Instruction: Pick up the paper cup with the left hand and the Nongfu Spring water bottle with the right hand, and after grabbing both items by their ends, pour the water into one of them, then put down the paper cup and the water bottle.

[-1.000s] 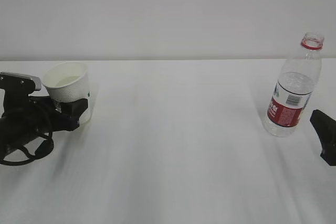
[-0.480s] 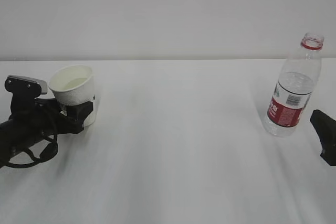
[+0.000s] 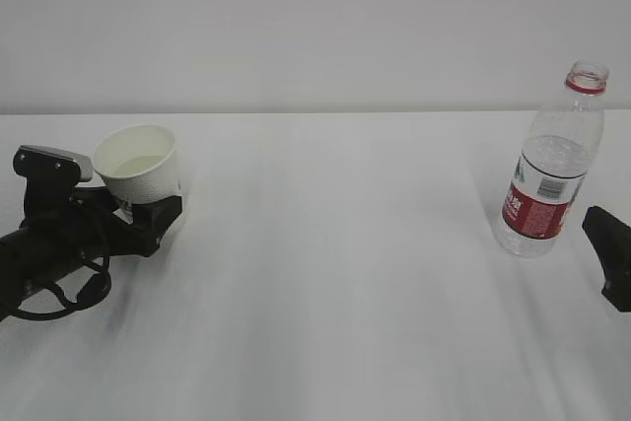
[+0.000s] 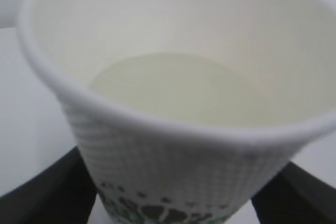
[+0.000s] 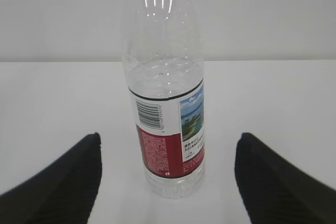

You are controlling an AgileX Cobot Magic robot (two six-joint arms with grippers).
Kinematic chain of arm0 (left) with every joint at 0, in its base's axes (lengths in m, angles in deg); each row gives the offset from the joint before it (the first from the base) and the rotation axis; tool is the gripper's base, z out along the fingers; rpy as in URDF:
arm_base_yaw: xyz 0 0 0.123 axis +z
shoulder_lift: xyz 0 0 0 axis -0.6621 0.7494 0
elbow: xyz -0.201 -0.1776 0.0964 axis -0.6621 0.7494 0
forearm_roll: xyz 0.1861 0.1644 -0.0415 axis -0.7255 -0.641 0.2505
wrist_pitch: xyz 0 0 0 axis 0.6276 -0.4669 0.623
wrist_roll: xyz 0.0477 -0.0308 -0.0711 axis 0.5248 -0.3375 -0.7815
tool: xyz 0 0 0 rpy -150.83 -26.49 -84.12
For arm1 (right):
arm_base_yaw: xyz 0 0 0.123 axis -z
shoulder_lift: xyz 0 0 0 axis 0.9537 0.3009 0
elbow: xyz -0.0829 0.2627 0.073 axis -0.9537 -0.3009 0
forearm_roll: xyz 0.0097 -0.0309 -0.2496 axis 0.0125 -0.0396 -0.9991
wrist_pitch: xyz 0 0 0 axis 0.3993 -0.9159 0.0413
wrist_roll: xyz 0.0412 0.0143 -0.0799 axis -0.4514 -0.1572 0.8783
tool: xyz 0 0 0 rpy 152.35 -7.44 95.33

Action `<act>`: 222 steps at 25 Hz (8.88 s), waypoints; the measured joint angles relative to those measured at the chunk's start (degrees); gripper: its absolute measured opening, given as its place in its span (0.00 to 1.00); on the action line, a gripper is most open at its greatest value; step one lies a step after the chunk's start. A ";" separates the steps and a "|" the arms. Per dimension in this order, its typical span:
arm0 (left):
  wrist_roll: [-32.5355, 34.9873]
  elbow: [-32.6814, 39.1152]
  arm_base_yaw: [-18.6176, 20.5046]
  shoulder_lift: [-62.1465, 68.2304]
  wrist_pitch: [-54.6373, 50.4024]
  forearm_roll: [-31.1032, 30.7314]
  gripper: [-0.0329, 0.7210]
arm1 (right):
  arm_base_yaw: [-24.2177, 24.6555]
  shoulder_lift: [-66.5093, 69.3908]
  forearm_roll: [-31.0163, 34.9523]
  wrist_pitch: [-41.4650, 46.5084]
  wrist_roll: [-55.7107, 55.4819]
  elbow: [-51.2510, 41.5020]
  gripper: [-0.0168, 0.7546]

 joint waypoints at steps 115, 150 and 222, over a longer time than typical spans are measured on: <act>-11.89 13.49 0.00 -55.80 -23.87 -9.82 0.71 | 0.00 -23.26 -6.02 25.52 -5.10 20.75 0.72; -14.93 13.81 0.00 -99.68 -64.43 -10.76 0.71 | 0.00 -64.26 -6.50 69.49 -5.17 25.89 0.72; 5.68 -4.37 0.00 -114.19 -137.82 23.26 0.61 | 0.00 -83.31 -6.11 138.80 -2.36 48.47 0.72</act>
